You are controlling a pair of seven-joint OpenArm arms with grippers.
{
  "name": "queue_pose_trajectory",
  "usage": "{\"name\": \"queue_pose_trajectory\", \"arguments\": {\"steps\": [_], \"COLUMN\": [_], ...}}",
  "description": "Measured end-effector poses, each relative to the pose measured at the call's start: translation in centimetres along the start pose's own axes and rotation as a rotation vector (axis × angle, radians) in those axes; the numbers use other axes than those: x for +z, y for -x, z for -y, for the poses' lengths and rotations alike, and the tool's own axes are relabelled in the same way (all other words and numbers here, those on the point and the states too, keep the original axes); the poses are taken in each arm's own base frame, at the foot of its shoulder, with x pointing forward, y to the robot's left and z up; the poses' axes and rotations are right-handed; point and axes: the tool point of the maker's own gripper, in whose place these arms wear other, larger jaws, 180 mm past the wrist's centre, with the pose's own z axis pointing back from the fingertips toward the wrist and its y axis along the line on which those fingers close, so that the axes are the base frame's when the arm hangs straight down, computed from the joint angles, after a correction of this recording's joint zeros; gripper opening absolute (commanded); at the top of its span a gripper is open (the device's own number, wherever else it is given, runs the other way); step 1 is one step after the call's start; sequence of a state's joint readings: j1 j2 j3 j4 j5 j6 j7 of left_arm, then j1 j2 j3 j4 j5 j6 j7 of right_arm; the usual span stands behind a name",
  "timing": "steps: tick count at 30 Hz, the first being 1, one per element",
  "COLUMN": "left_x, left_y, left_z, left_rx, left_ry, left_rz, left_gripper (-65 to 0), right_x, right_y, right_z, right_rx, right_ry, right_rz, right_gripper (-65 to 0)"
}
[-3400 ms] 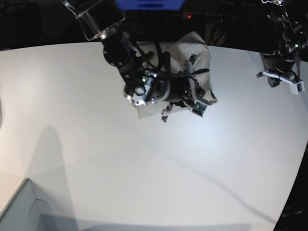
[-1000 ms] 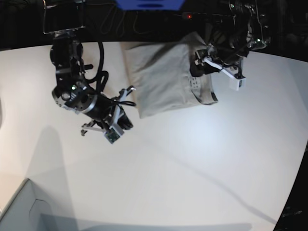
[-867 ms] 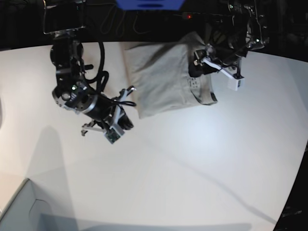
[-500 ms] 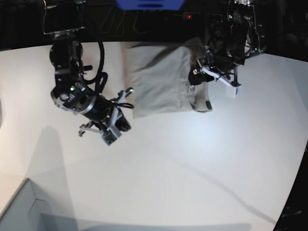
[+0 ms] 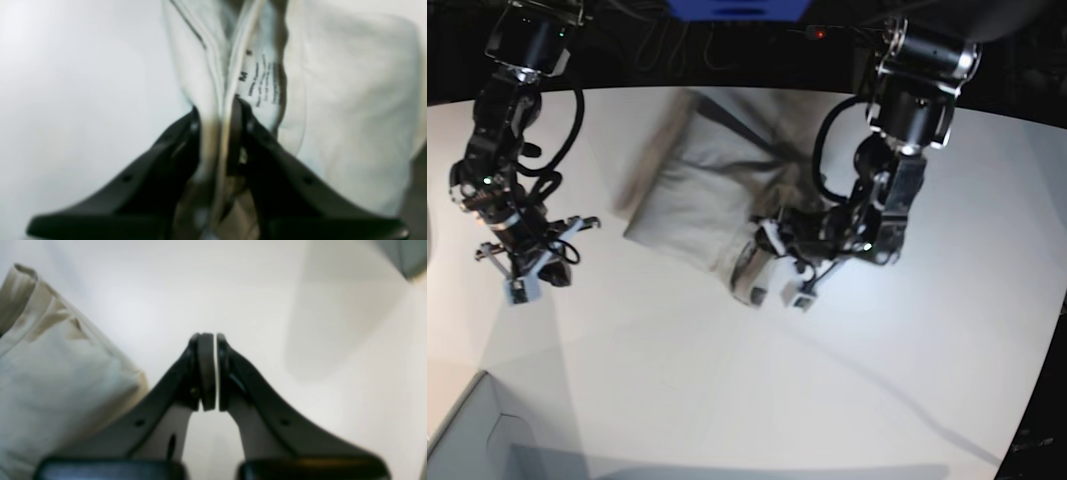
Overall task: Layout the t-shirt on the table in an organized manner, then fold the t-shirt properly
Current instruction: 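Drag the folded bundle with the left gripper toward the right gripper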
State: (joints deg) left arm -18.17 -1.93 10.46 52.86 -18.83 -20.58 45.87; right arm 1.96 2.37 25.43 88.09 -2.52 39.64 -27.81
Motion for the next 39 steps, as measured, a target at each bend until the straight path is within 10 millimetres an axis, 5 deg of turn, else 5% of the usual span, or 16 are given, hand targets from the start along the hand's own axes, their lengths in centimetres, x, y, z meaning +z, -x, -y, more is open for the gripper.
{"name": "queue_pose_trajectory", "arguments": {"steps": [6, 14, 18, 27, 34, 39], "left_x": [-2.5, -4.9, -5.7, -6.2, -6.0, -4.8], "left_y": [-3.5, -3.4, -3.6, -4.3, -5.0, -6.5], "left_z": [4.1, 11.1, 12.6, 13.2, 12.9, 14.2], "left_rx": [-0.421, -0.854, -0.950, -1.093, -1.106, -1.147], "left_ry": [-0.036, 0.010, -0.013, -0.046, -0.076, -0.076], "left_rz": [-0.024, -0.004, -0.002, 0.036, 0.048, 0.082], "left_gripper": [-65.0, -65.0, -65.0, -63.9, -33.7, -30.1], "right_x": [2.8, 7.1, 8.7, 9.3, 10.2, 10.4], "right_y": [1.8, 5.4, 8.0, 9.6, 10.2, 8.7], "right_z": [6.3, 11.5, 12.0, 11.3, 11.2, 10.7], "right_rx": [-0.117, -0.233, -0.249, -0.253, -0.234, -0.211], "right_ry": [0.175, 0.351, 0.383, 0.374, 0.383, 0.386], "right_rz": [0.005, -0.021, -0.076, -0.111, -0.134, -0.097], "right_gripper": [-65.0, -65.0, -65.0, -65.0, -65.0, -65.0]}}
